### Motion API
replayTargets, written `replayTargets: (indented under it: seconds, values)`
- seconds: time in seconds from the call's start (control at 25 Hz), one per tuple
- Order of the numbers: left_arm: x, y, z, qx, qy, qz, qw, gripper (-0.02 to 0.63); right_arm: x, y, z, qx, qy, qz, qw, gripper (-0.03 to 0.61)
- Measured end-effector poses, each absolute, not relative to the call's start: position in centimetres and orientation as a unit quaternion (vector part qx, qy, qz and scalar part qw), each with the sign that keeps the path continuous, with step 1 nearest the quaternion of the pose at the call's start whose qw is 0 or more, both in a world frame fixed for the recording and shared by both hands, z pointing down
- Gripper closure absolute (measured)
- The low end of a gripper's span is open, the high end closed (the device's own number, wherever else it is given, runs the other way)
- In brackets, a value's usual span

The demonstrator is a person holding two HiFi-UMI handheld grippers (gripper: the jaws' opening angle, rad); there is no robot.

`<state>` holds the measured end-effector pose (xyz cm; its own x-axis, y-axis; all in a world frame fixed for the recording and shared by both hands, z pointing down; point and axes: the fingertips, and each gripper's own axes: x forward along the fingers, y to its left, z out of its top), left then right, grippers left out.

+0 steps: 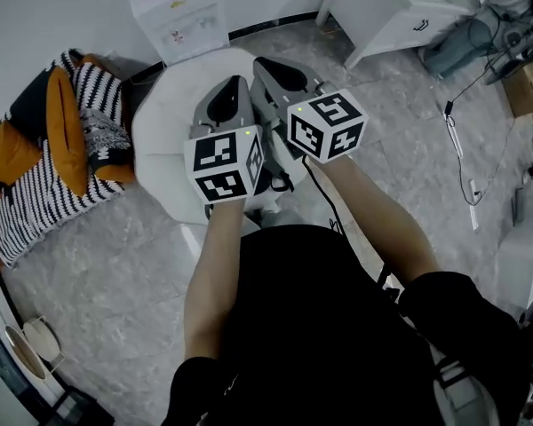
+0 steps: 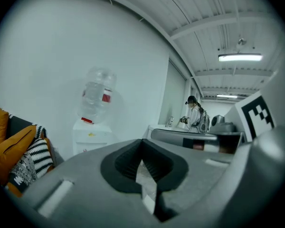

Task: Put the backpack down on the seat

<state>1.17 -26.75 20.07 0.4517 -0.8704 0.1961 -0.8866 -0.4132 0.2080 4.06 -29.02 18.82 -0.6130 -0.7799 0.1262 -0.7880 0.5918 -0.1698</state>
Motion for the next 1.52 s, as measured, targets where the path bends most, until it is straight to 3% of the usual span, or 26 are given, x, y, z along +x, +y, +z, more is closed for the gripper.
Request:
replayTargets:
  seconds: [0.32, 0.76, 1.52]
  values:
    - [4.8, -26.7, 17.6, 0.869, -0.481, 0.014, 0.117, 0.614, 7.4, -28.7, 15.3, 0.46, -0.885, 0.059, 0.04, 0.572]
    - [8.3, -26.6, 18.0, 0.893, -0.435, 0.027, 0.111, 0.614, 10.4, -28.8, 16.6, 0.467, -0.879, 0.078, 0.062, 0.572]
    - [10.0, -25.8, 18.3, 0.906, -0.406, 0.048, 0.105, 0.614, 13.7, -29.0, 16.0, 0.501, -0.861, 0.056, 0.066, 0.572]
